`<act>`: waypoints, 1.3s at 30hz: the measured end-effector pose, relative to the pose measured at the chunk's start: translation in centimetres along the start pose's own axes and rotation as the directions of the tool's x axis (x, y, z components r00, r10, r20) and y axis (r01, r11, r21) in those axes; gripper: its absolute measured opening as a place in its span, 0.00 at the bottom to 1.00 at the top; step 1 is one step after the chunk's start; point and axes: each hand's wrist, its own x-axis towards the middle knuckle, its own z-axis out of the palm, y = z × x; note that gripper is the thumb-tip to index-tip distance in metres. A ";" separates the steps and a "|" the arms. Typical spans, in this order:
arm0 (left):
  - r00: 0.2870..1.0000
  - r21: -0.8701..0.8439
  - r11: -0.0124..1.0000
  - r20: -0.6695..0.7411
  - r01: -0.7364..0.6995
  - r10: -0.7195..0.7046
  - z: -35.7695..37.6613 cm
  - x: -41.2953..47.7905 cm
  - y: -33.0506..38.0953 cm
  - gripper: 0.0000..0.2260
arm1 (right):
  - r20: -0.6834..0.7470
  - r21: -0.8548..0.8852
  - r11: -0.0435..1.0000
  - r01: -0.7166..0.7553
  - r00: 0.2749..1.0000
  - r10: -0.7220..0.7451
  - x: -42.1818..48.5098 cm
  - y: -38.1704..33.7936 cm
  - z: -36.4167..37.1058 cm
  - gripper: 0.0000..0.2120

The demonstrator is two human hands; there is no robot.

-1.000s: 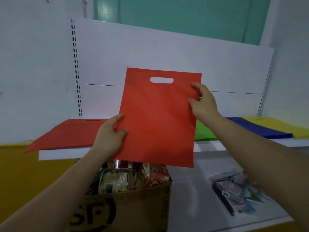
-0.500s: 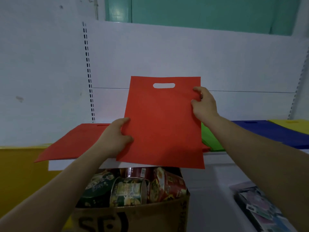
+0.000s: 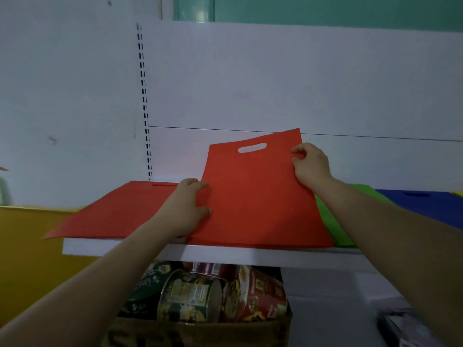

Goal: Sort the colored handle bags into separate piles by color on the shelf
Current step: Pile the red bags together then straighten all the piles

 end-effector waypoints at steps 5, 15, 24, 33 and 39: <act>0.996 0.111 0.994 0.084 0.021 -0.031 0.6 0.3 0.2 0.21 | 0.195 -0.166 0.986 -0.014 0.980 0.047 0.4 1.5 1.5 0.21; 0.936 0.124 0.992 0.351 -0.016 -0.029 0.5 -1.2 1.1 0.27 | 0.636 -0.424 0.894 0.142 0.750 0.182 -1.0 3.1 1.8 0.31; 0.915 0.168 0.983 0.403 -0.071 -0.002 0.4 -2.0 1.3 0.32 | 0.734 -0.479 0.832 0.280 0.647 0.205 -2.7 2.8 2.7 0.33; 0.924 0.211 0.975 0.383 -0.066 -0.020 0.6 -2.3 1.1 0.32 | 0.740 -0.464 0.833 0.301 0.649 0.177 -2.8 3.0 3.3 0.32; 0.921 0.195 0.979 0.390 -0.063 -0.018 0.7 -2.6 1.1 0.33 | 0.737 -0.490 0.813 0.314 0.648 0.194 -2.2 3.0 3.0 0.33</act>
